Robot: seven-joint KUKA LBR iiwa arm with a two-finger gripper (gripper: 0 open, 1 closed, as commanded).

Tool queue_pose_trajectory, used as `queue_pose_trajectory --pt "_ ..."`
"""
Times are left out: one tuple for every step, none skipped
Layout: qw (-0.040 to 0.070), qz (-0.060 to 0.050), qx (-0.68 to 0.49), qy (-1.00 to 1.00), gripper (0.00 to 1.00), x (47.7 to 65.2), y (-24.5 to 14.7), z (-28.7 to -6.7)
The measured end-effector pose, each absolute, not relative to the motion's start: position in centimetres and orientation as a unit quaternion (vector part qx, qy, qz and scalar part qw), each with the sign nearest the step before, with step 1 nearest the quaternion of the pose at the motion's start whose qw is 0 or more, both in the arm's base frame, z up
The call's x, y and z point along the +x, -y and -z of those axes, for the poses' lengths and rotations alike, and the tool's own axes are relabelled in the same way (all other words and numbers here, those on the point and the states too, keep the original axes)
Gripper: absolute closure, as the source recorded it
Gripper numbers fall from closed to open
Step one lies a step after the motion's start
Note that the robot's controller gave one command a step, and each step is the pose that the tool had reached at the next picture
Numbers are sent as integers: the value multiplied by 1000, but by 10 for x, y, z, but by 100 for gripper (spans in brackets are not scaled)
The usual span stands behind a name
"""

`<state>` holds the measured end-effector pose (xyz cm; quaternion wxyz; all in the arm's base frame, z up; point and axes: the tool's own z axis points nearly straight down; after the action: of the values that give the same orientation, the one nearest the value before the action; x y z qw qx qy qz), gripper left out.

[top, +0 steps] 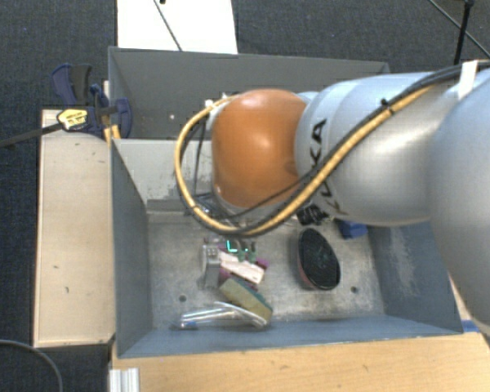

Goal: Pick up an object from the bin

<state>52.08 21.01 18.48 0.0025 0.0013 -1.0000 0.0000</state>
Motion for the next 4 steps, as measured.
queue_pose_trajectory --pt "1 -1 101 995 0 495 -155 -140" --pt "0 -2 147 989 0 495 -57 -129" --pt "-4 2 108 994 0 543 -134 -134" --pt "2 0 87 996 0 552 -138 -70"
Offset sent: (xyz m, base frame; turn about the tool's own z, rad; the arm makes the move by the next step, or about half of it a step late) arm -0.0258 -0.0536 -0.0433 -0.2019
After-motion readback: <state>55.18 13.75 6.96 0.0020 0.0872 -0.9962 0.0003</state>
